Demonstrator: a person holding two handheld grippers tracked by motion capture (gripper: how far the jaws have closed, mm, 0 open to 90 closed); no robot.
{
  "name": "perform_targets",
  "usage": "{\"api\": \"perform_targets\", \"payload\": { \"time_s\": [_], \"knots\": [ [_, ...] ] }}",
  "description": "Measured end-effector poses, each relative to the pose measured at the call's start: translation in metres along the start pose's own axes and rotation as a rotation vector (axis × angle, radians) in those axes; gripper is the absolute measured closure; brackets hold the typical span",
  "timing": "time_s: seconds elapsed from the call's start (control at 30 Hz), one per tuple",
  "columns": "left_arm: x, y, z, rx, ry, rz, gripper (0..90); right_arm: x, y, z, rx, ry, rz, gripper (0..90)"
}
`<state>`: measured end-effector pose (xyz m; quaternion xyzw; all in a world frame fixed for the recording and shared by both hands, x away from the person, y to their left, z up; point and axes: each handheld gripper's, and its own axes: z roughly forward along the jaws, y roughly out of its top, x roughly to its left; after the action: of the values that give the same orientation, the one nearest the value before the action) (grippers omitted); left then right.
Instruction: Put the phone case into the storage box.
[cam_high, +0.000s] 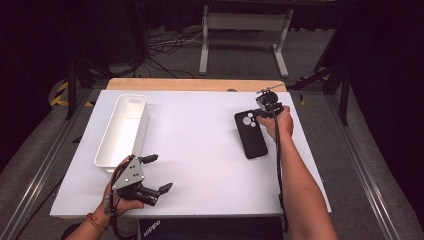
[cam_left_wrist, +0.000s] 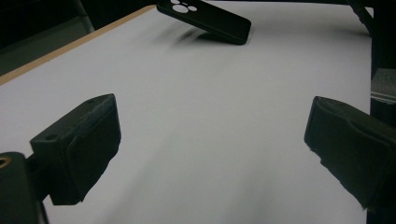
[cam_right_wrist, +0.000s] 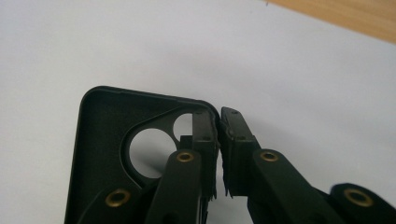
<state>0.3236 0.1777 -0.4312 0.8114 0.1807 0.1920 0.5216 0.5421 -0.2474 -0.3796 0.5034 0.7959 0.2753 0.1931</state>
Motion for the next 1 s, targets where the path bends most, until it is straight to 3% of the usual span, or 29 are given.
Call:
{"api": "perform_targets", "payload": {
  "time_s": [0.27, 0.53, 1.0],
  "knots": [
    [-0.002, 0.001, 0.001, -0.004, 0.008, 0.0, 4.5, 0.006, -0.011, -0.03, -0.139, 0.013, 0.001, 86.2],
    [-0.001, 0.001, 0.003, 0.007, 0.006, 0.0, 4.6, 0.011, -0.026, -0.048, -0.244, 0.034, 0.004, 88.2],
    [-0.001, 0.004, 0.006, -0.002, 0.023, -0.014, 5.5, 0.026, -0.041, -0.066, -0.338, -0.02, -0.044, 88.6]
  ]
}}
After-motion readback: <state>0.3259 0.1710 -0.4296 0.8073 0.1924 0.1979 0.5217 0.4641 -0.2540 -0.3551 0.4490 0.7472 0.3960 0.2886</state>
